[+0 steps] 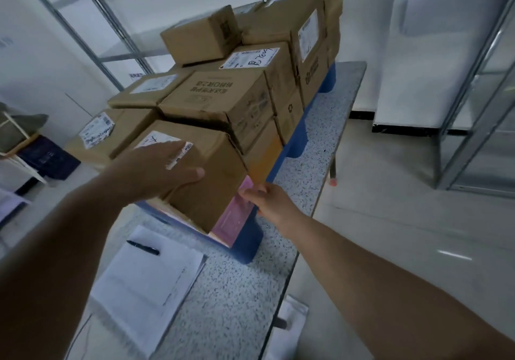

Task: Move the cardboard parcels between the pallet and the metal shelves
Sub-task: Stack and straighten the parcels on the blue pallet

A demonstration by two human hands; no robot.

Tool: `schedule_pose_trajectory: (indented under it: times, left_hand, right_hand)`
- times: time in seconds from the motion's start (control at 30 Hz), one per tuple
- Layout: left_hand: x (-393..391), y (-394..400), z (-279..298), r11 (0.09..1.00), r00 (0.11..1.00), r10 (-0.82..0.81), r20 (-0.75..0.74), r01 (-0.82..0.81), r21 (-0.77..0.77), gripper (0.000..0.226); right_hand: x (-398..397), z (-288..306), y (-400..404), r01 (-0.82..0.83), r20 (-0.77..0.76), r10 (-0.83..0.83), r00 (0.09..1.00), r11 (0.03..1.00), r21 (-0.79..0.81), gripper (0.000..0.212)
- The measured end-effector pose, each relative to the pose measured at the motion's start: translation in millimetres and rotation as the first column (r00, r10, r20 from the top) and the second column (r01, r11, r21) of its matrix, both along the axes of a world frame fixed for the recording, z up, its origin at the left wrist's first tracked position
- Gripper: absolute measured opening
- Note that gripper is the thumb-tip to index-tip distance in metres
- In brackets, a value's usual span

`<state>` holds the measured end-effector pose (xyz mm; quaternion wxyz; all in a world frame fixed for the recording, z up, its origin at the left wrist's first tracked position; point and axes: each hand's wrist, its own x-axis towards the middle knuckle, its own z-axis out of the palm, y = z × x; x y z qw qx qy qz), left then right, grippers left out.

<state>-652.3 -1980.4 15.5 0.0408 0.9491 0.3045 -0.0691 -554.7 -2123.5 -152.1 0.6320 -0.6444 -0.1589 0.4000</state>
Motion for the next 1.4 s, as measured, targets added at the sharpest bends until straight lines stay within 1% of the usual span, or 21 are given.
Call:
schedule_pose_trajectory:
  times: [0.1, 0.2, 0.27, 0.33, 0.4, 0.47, 0.5, 0.57, 0.6, 0.7, 0.77, 0.83, 0.93, 1.13, 1.27, 1.33, 1.4]
  left_hand:
    - [-1.3, 5.9, -8.3, 0.998, 0.997, -0.056, 0.058, 0.055, 0.014, 0.08]
    - [1.9, 11.4, -11.7, 0.99, 0.986, -0.136, 0.097, 0.132, 0.054, 0.077]
    - [-0.4, 16.3, -12.1, 0.979, 0.976, -0.194, 0.1, 0.186, 0.086, 0.075]
    - [-5.3, 25.3, -11.5, 0.964, 0.959, -0.264, 0.102, 0.26, 0.046, 0.081]
    - [-14.4, 36.6, -9.8, 0.943, 0.935, -0.329, 0.134, 0.333, -0.004, 0.091]
    - [-25.3, 49.9, -6.6, 0.915, 0.904, -0.392, 0.172, 0.402, -0.026, 0.095]
    - [-30.7, 56.1, -5.2, 0.903, 0.893, -0.415, 0.174, 0.428, -0.042, 0.097]
    - [-39.4, 65.2, -4.8, 0.877, 0.875, -0.465, 0.136, 0.476, -0.065, 0.1]
    - [-41.6, 67.6, -6.0, 0.865, 0.864, -0.491, 0.11, 0.498, -0.057, 0.099]
    - [-42.3, 70.4, -11.8, 0.843, 0.838, -0.538, 0.092, 0.537, 0.035, 0.087]
    - [-41.2, 71.7, -14.2, 0.843, 0.837, -0.538, 0.104, 0.534, 0.061, 0.082]
    - [-41.1, 73.1, -15.5, 0.848, 0.841, -0.53, 0.106, 0.529, 0.044, 0.08]
    - [-41.7, 73.9, -17.1, 0.848, 0.843, -0.529, 0.101, 0.53, 0.018, 0.079]
    - [-40.4, 76.4, -20.4, 0.845, 0.839, -0.534, 0.107, 0.531, 0.057, 0.08]
    - [-40.1, 84.8, -21.0, 0.789, 0.785, -0.612, 0.101, 0.597, 0.146, 0.075]
    - [-40.5, 91.4, -23.2, 0.754, 0.755, -0.649, 0.091, 0.624, 0.204, 0.075]
    - [-38.6, 95.6, -25.7, 0.713, 0.728, -0.684, 0.044, 0.655, 0.252, 0.076]
  right_hand:
    - [-13.4, 8.3, 9.7, 0.039, 0.007, -0.039, 0.999, 0.999, -0.014, 0.028]
    - [-20.8, 18.6, 17.8, 0.13, 0.044, -0.129, 0.991, 0.991, -0.025, 0.037]
    - [-27.9, 23.9, 20.9, 0.18, 0.069, -0.178, 0.982, 0.983, -0.029, 0.036]
    - [-35.6, 23.6, 21.8, 0.235, 0.09, -0.229, 0.969, 0.971, -0.051, 0.029]
    - [-43.6, 20.8, 18.1, 0.289, 0.135, -0.278, 0.951, 0.955, -0.073, 0.033]
    - [-57.1, 16.9, 13.0, 0.315, 0.211, -0.296, 0.932, 0.947, -0.06, 0.033]
    - [-67.1, 14.4, 11.7, 0.318, 0.23, -0.297, 0.927, 0.946, -0.059, 0.041]
    - [-90.1, 13.5, 13.5, 0.323, 0.257, -0.298, 0.92, 0.945, -0.06, 0.063]
    - [-100.0, 14.4, 15.9, 0.317, 0.305, -0.285, 0.909, 0.947, -0.059, 0.065]
    - [-116.2, 18.1, 26.8, 0.3, 0.516, -0.227, 0.826, 0.952, -0.063, 0.048]
    - [-116.8, 17.4, 32.4, 0.348, 0.6, -0.219, 0.769, 0.931, -0.106, 0.038]
    - [-115.8, 16.7, 36.0, 0.38, 0.661, -0.181, 0.728, 0.909, -0.17, 0.034]
    - [-115.1, 13.8, 38.1, 0.399, 0.692, -0.141, 0.708, 0.888, -0.228, 0.032]
    - [-117.6, 10.4, 38.6, 0.417, 0.723, -0.118, 0.68, 0.874, -0.25, 0.03]
    - [-123.9, 11.9, 41.0, 0.455, 0.734, -0.154, 0.662, 0.86, -0.23, 0.021]
    - [-129.0, 12.9, 43.1, 0.481, 0.734, -0.173, 0.656, 0.846, -0.231, 0.022]
    - [-132.8, 13.5, 46.1, 0.515, 0.736, -0.191, 0.65, 0.822, -0.242, 0.024]
